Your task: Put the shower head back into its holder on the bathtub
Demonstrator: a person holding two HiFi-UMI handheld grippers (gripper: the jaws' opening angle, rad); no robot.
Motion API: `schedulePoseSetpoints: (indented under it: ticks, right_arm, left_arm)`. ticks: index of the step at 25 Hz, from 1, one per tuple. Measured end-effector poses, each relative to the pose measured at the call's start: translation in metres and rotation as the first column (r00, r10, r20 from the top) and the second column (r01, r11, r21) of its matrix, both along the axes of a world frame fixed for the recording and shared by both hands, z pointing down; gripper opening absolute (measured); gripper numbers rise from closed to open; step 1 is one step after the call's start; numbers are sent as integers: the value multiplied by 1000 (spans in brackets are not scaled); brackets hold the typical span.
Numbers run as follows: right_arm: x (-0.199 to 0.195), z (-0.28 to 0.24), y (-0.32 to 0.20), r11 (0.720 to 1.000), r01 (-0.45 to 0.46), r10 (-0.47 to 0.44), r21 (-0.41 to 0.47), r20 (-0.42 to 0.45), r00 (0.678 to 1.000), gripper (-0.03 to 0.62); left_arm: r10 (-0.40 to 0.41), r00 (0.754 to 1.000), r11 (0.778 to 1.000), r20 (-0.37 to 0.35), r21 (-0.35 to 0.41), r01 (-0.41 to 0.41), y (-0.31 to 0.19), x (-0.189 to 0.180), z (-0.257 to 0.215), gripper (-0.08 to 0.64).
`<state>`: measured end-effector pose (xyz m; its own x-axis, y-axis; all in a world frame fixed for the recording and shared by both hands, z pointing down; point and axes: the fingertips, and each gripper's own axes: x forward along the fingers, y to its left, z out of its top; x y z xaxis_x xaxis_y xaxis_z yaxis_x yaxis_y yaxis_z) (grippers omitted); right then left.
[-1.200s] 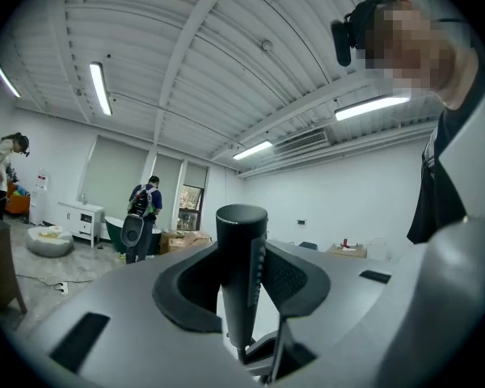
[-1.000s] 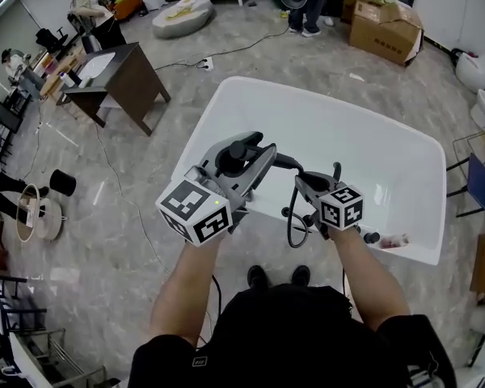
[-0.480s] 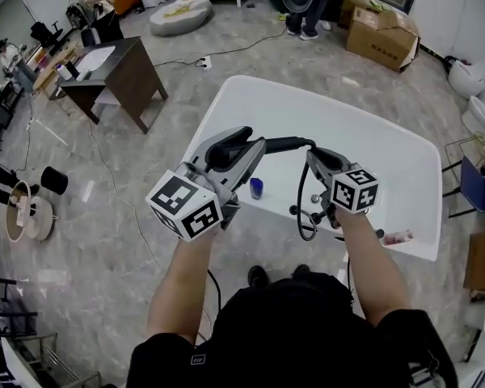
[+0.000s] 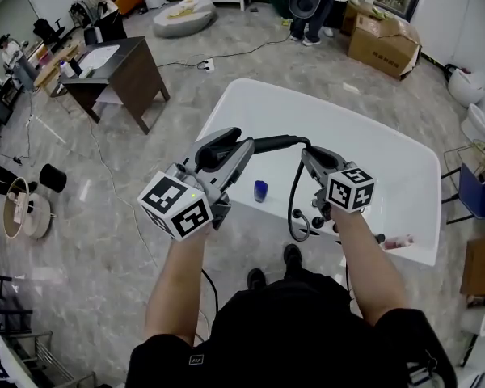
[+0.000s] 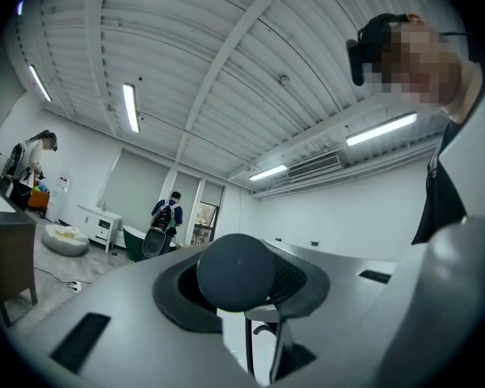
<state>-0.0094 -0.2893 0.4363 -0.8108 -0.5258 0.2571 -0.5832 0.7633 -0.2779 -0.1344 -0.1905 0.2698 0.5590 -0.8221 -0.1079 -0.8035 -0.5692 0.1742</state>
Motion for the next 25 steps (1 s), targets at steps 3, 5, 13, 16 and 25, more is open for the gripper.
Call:
schedulePoseSetpoints:
  ticks: [3,5,13,16,25]
  right_arm:
    - [-5,-3,-10,1000,15,-15,8,3,1000,67]
    - [-8,-4,-19,1000,22,-22,11,4,1000,67]
    - [-9,-1,-49,999,44,-45,-7,-7,999,67]
    - [-6,1,-59,999,43,-43,-11,-11,999,67]
    - [6,8,-79,999,26,-27,-25,-21,999,67]
  left_arm:
    - [-16,1000,1000,13,-2,16,-2,-2,2,133]
    - [-26,999,1000,26,-6,26,-6,-4,6,133]
    - [-50,998,998,46,-41,52,-28,-1,19,133]
    - [-48,997,997,53,-49,51,-35,4,23,133]
    - [-33,998,997,57,-73,37,-55,14,36,133]
